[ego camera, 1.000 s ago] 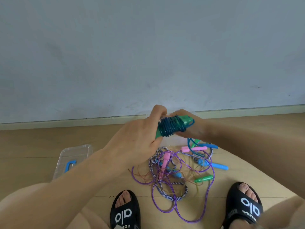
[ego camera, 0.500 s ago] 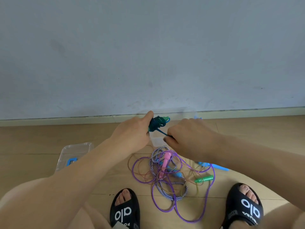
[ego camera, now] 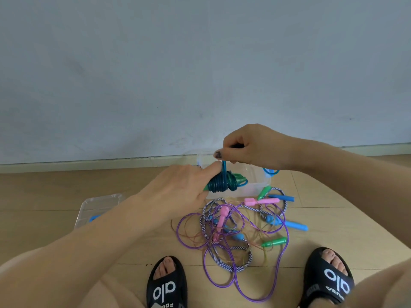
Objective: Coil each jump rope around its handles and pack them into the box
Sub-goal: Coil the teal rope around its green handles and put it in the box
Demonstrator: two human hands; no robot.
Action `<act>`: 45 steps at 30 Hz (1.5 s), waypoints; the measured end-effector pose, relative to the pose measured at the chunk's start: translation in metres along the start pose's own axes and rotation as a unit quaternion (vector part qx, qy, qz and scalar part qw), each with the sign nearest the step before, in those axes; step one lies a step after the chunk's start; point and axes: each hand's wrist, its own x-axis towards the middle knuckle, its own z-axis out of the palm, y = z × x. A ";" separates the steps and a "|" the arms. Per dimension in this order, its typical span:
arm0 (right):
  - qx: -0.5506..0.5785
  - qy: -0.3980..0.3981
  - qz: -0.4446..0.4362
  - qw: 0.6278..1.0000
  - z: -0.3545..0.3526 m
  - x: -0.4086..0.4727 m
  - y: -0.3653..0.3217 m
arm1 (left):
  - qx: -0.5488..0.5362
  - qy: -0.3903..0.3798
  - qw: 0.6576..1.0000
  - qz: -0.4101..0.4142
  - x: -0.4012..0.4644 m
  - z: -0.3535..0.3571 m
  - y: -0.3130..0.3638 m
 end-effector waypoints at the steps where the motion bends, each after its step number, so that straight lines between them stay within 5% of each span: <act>1: 0.026 -0.006 0.007 1.000 0.001 0.001 0.001 | -0.031 0.004 1.000 -0.002 -0.002 -0.001 0.000; 9: 0.112 -0.023 0.012 0.993 0.019 0.003 0.002 | -0.154 0.040 0.987 -0.021 -0.009 -0.012 0.004; 15: 0.172 -0.026 0.035 0.984 0.024 0.003 0.005 | -0.196 0.148 0.969 -0.013 -0.007 -0.020 0.009; 21: 0.227 -0.007 0.116 0.967 0.045 0.001 0.008 | -0.310 0.161 0.937 -0.007 -0.003 -0.025 0.008; 24: 0.279 0.012 0.154 0.948 0.048 0.002 0.006 | -0.446 0.161 0.879 -0.055 0.002 -0.028 0.007; 29: 0.348 0.034 0.163 0.923 0.050 -0.004 -0.001 | -0.687 0.181 0.677 -0.191 0.019 -0.036 -0.008; 31: 0.356 0.034 0.171 0.918 0.051 -0.007 0.001 | -0.707 0.185 0.639 -0.239 0.021 -0.041 -0.024; 36: 0.332 0.049 0.169 0.927 0.050 -0.008 -0.001 | -0.663 0.173 0.671 -0.284 0.022 -0.030 -0.048; 39: 0.204 0.073 0.149 0.965 0.051 -0.010 -0.003 | -0.620 0.149 0.706 -0.307 0.026 -0.018 -0.051; 45: 0.003 0.080 0.069 0.994 0.040 -0.018 -0.013 | -0.379 0.080 0.885 -0.259 0.022 0.001 -0.058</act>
